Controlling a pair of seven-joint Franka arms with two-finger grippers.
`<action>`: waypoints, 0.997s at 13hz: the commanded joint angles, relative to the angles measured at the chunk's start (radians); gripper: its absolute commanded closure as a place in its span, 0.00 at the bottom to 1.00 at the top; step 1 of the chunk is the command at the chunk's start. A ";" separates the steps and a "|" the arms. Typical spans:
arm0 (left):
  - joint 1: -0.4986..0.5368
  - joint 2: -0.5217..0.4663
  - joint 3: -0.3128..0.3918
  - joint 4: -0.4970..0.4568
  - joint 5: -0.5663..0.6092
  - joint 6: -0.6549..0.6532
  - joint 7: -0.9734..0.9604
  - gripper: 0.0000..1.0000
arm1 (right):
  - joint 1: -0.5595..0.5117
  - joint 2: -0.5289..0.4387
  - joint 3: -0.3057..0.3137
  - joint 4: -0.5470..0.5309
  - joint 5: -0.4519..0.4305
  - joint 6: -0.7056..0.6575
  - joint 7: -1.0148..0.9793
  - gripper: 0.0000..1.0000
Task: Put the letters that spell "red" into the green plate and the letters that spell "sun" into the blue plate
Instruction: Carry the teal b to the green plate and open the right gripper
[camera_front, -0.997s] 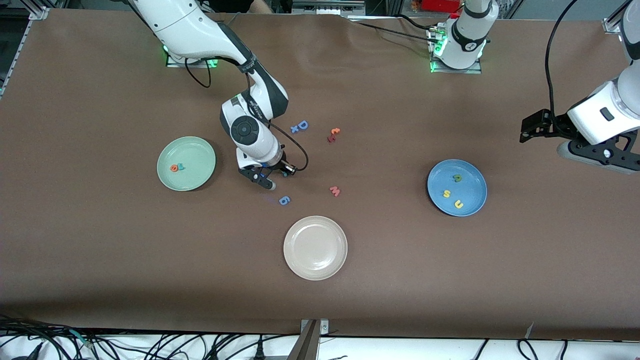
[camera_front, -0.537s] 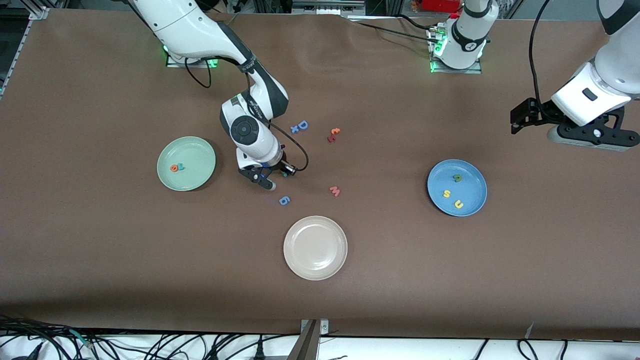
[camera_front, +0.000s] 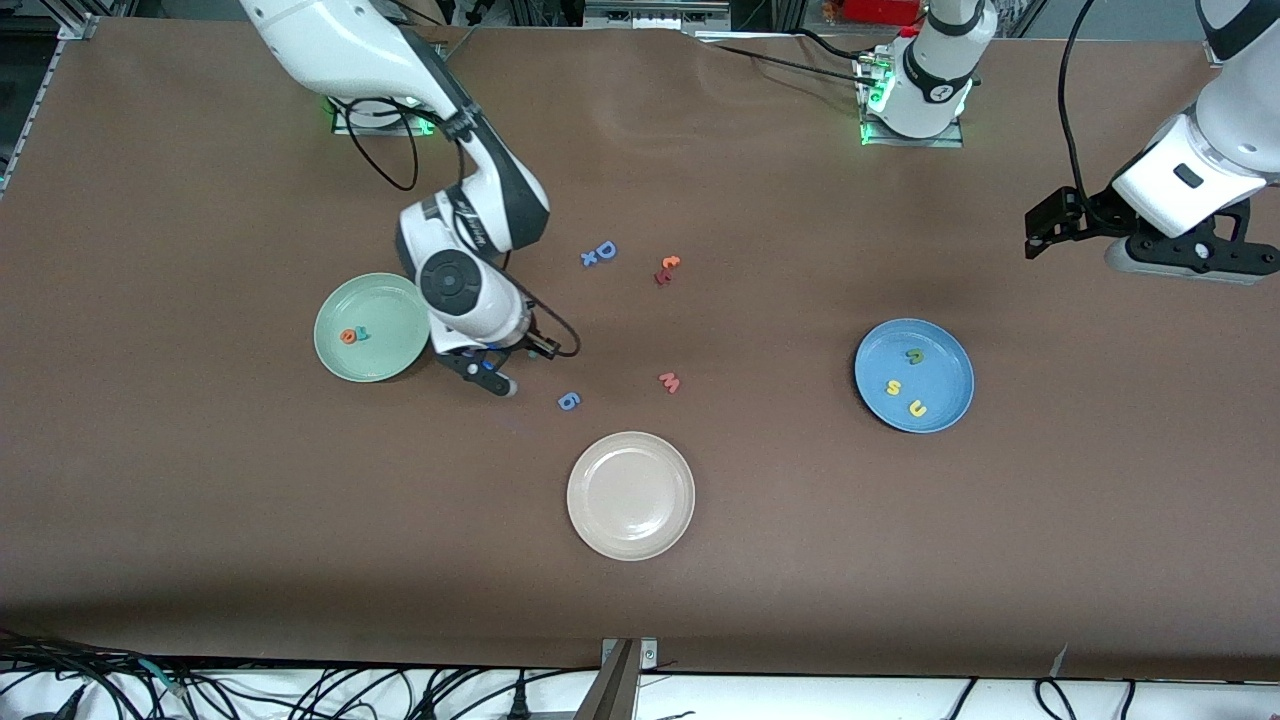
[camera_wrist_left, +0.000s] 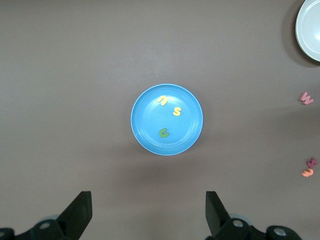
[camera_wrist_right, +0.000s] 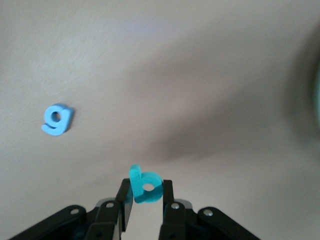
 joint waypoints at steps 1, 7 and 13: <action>0.009 -0.025 -0.004 -0.027 -0.021 0.021 -0.002 0.00 | -0.006 -0.070 -0.126 -0.021 0.003 -0.144 -0.232 0.90; 0.060 0.001 -0.034 0.008 -0.022 -0.013 -0.003 0.00 | -0.007 -0.116 -0.288 -0.271 0.015 -0.024 -0.546 0.91; 0.072 0.004 -0.054 0.026 -0.021 -0.030 -0.003 0.00 | -0.029 -0.095 -0.288 -0.368 0.015 0.108 -0.603 0.71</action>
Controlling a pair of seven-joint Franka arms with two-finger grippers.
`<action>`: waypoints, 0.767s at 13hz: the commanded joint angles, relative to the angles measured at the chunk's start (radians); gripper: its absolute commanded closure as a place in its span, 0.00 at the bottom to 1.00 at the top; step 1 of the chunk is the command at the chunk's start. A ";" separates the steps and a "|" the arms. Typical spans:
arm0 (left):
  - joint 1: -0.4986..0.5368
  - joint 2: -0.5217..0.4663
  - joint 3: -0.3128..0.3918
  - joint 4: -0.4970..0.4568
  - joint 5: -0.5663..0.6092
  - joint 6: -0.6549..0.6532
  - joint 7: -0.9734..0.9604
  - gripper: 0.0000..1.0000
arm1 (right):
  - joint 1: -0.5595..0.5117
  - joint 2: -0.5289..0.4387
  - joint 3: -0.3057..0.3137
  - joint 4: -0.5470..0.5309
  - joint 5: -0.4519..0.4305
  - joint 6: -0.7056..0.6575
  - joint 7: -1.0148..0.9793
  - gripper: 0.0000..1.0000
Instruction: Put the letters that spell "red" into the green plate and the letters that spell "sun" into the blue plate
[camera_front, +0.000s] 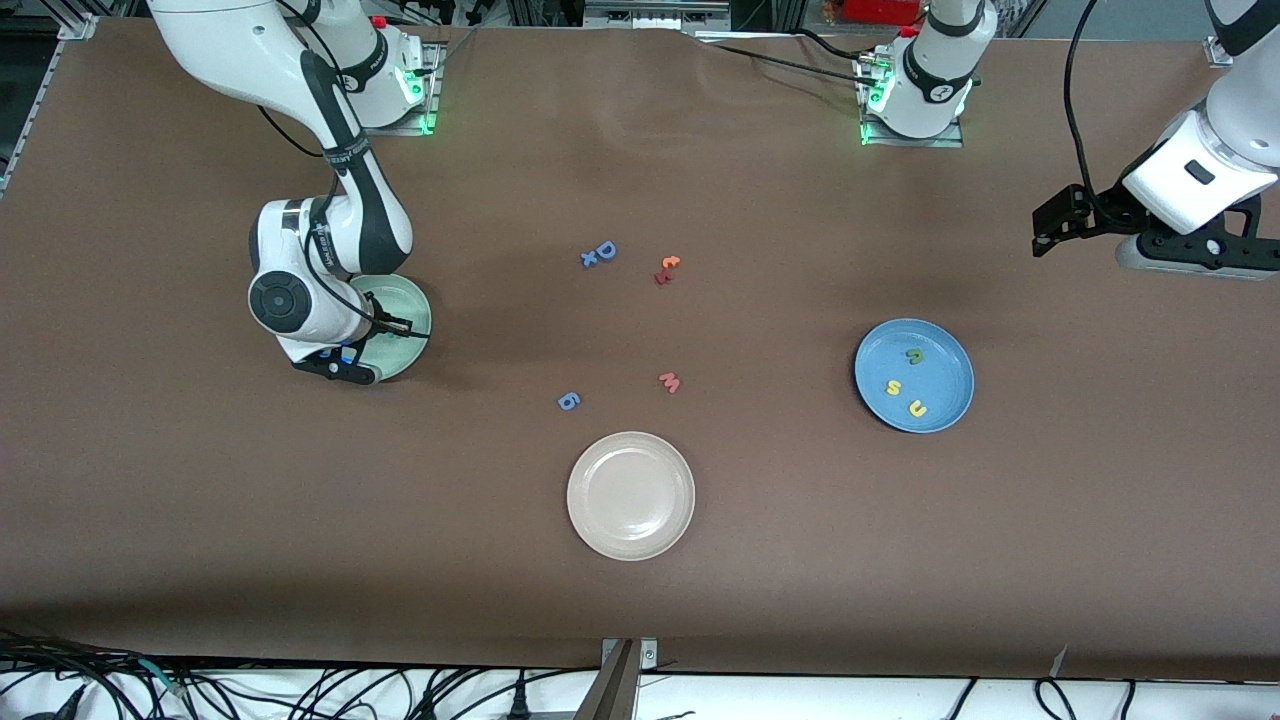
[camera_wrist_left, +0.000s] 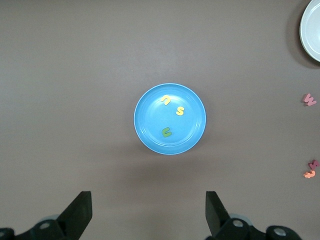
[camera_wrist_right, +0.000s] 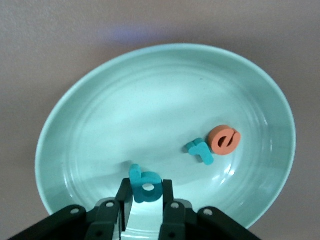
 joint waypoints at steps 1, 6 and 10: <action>0.018 0.011 -0.012 0.028 -0.022 -0.026 -0.001 0.00 | -0.017 -0.018 -0.005 -0.015 0.015 0.009 -0.052 0.56; 0.018 0.012 -0.010 0.028 -0.022 -0.026 -0.001 0.00 | -0.018 -0.109 -0.029 0.058 0.014 -0.067 -0.057 0.02; 0.018 0.018 -0.010 0.037 -0.022 -0.040 -0.003 0.00 | -0.018 -0.144 -0.077 0.306 0.014 -0.398 -0.058 0.01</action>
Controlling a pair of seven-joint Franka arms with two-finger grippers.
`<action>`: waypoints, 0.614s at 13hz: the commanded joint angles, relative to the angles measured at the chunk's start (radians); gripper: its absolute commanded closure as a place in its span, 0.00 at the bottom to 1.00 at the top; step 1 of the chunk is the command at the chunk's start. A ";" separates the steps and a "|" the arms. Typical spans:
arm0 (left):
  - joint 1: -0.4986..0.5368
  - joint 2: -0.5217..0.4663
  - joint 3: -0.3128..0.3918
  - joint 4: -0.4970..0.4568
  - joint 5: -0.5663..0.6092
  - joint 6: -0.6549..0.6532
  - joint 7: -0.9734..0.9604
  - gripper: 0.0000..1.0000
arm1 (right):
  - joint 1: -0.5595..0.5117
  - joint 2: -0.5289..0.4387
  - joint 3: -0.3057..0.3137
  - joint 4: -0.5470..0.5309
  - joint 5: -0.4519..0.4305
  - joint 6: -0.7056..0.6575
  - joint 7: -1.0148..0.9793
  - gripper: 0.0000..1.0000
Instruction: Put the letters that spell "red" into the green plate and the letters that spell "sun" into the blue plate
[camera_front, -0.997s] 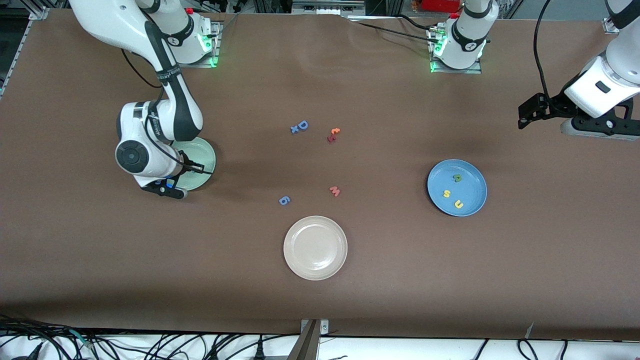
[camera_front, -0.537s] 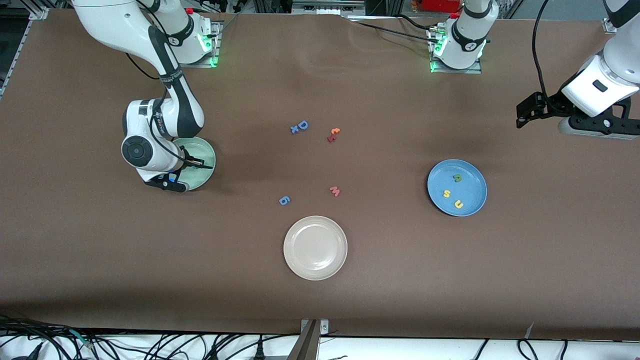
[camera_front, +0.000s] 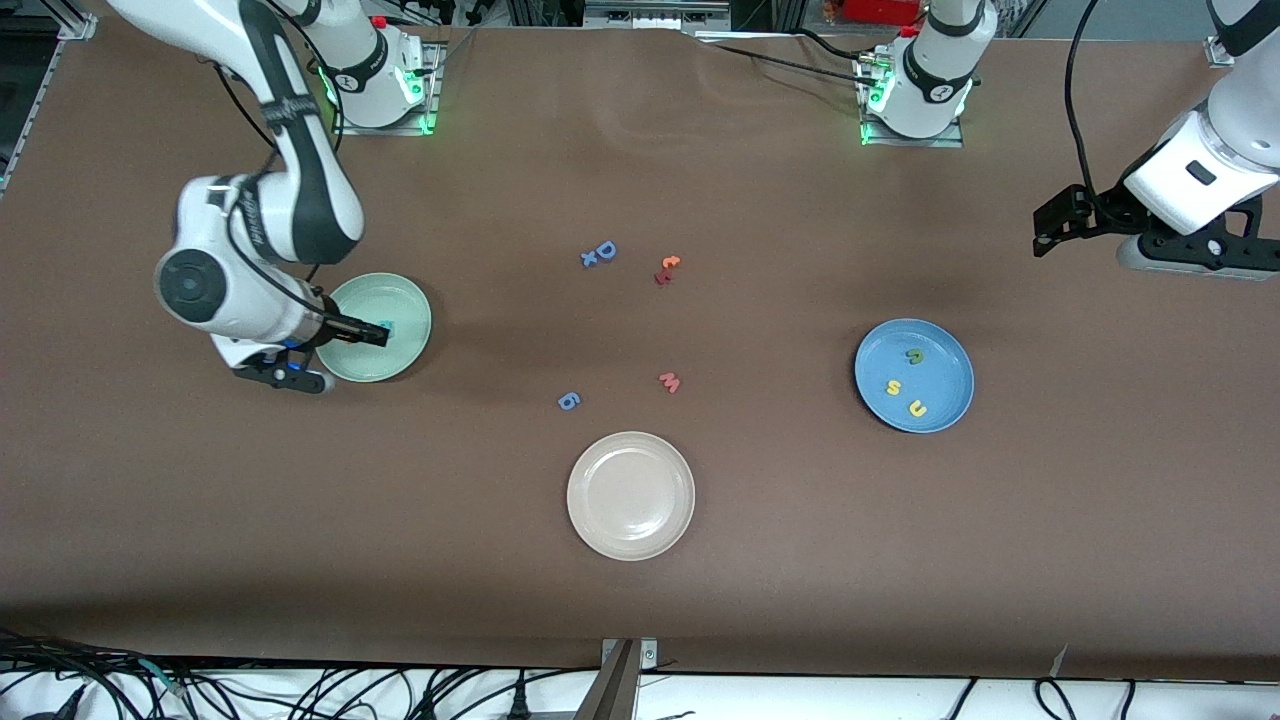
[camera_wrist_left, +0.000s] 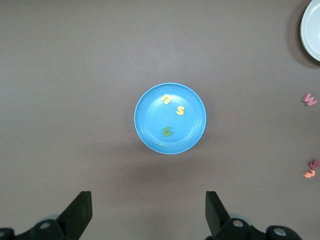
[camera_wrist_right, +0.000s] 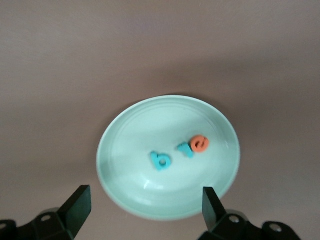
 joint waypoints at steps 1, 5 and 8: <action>0.015 0.016 -0.010 0.034 -0.022 -0.034 -0.004 0.00 | -0.006 -0.008 -0.025 0.179 0.014 -0.211 -0.021 0.01; 0.015 0.016 -0.010 0.034 -0.022 -0.042 -0.006 0.00 | -0.007 -0.008 -0.043 0.396 0.012 -0.398 -0.024 0.01; 0.015 0.016 -0.010 0.034 -0.022 -0.044 -0.007 0.00 | -0.009 -0.008 -0.068 0.509 0.012 -0.490 -0.068 0.01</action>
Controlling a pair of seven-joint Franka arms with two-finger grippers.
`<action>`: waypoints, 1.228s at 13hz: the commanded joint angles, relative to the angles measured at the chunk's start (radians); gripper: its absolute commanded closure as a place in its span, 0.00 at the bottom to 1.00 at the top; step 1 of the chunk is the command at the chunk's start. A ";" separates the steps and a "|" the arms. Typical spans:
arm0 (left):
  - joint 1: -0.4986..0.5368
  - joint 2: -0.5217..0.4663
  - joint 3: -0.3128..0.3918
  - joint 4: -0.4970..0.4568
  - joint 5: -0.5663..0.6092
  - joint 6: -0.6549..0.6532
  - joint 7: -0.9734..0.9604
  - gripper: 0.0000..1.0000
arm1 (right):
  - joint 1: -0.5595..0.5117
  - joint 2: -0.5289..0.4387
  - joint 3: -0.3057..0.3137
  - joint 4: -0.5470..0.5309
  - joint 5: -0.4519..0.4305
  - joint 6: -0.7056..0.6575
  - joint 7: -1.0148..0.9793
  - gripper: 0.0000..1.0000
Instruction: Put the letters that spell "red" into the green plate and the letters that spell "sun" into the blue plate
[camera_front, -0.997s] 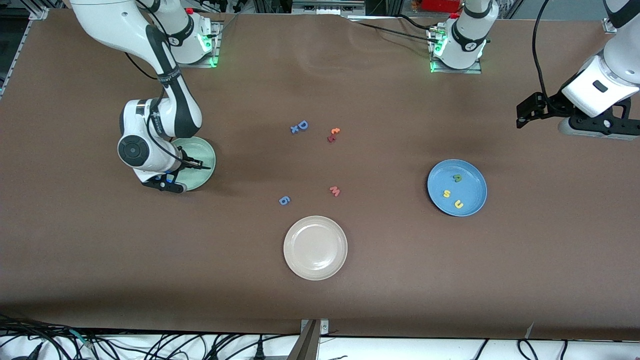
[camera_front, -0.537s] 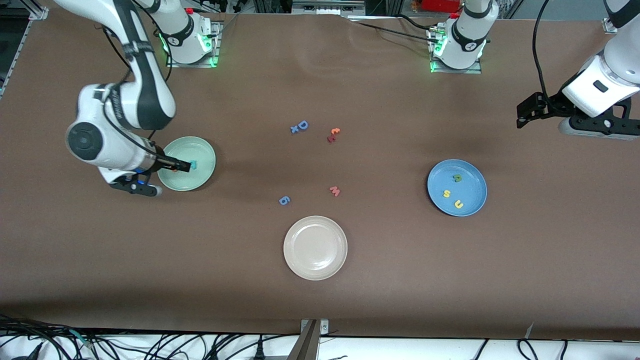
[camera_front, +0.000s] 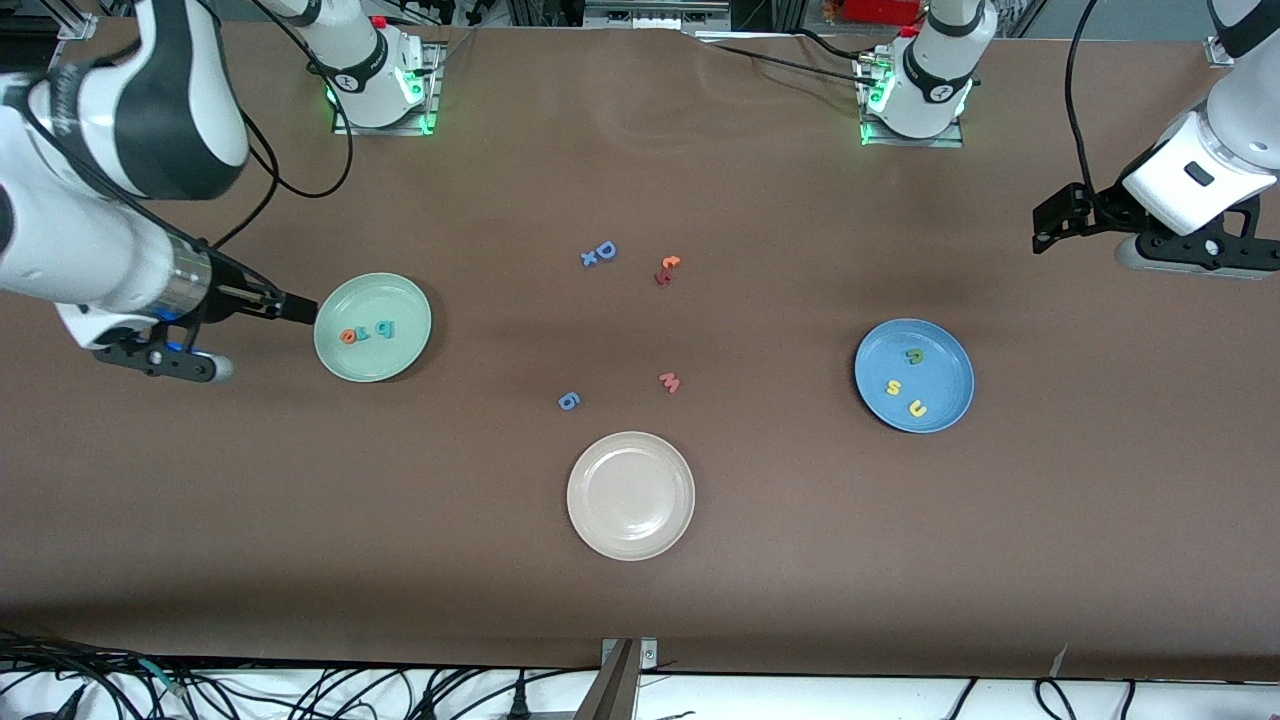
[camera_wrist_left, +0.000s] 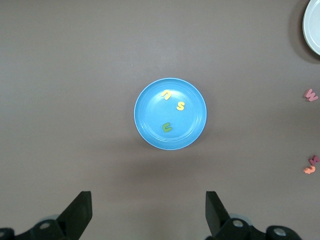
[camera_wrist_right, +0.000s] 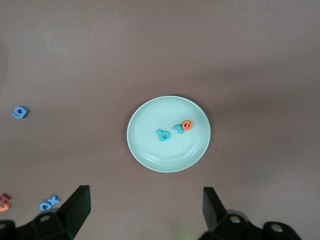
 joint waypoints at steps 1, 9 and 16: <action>0.014 0.015 -0.010 0.033 -0.022 -0.026 -0.007 0.00 | -0.013 0.018 -0.025 0.108 0.012 -0.084 -0.066 0.01; 0.014 0.015 -0.010 0.033 -0.022 -0.031 -0.007 0.00 | -0.405 -0.026 0.387 0.137 -0.119 -0.088 -0.107 0.01; 0.014 0.015 -0.010 0.033 -0.022 -0.033 -0.007 0.00 | -0.532 -0.141 0.549 -0.012 -0.172 0.047 -0.097 0.00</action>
